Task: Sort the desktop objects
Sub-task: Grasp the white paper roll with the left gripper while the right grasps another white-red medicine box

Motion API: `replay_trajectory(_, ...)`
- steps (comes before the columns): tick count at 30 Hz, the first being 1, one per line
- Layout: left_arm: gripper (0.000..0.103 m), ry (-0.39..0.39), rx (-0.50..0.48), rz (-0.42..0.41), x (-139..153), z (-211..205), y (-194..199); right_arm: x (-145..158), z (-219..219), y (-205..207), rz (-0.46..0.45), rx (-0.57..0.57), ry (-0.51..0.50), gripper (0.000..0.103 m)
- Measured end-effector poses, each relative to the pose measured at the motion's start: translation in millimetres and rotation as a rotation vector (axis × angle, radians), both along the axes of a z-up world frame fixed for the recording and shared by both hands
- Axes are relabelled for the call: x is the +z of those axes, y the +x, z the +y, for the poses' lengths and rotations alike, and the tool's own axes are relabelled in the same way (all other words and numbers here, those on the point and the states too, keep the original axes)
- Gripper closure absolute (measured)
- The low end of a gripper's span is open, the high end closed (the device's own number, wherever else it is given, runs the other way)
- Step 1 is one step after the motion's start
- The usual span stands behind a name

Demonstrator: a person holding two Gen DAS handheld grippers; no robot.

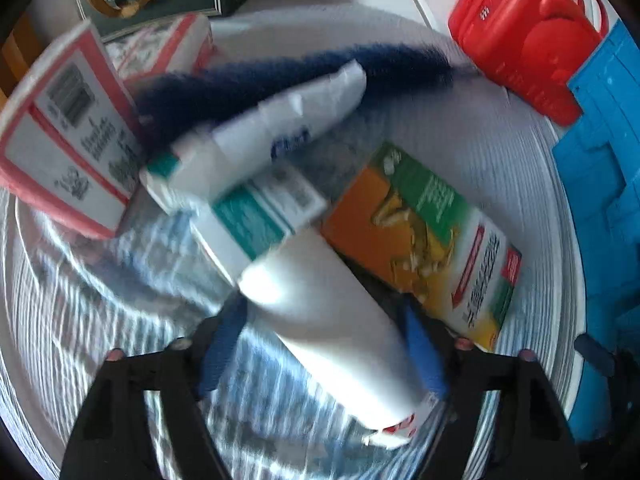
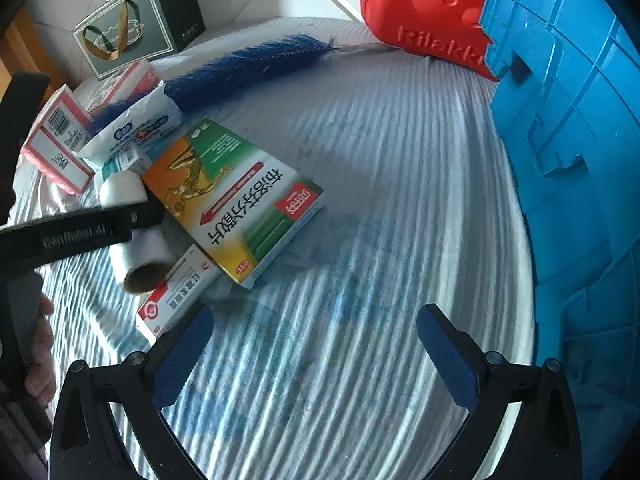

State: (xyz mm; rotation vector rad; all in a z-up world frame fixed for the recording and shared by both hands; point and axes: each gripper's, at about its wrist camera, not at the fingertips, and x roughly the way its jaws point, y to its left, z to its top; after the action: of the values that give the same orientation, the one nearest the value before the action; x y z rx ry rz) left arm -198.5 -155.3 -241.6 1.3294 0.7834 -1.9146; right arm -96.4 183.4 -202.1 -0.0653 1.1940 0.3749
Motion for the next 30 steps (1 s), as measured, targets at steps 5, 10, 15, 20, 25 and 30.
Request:
replay_trajectory(5,0.044,-0.039,-0.044,-0.029,5.5,12.8,27.2,-3.2,9.4,-1.4,0.031,-0.001,0.055,0.000)
replay_trajectory(10,0.049,-0.059,-0.056,-0.071,1.1,5.8,54.6,-12.5,28.1,-0.4,0.096,-0.015,0.103,0.000)
replay_trajectory(15,0.049,-0.057,-0.061,-0.071,-4.4,-0.1,63.9,-16.9,48.9,-0.2,0.146,-0.008,0.124,0.029)
replay_trajectory(20,0.049,-0.072,-0.091,-0.060,-4.5,-0.8,61.4,-17.4,67.1,2.0,0.176,0.008,0.145,0.042)
replay_trajectory(25,0.055,-0.085,-0.095,-0.060,-4.4,-1.8,58.5,-20.5,82.2,5.2,0.166,0.015,0.111,0.059)
replay_trajectory(30,0.057,-0.083,-0.092,-0.078,-3.7,5.2,58.4,-18.9,91.1,0.0,0.137,0.058,0.051,0.073)
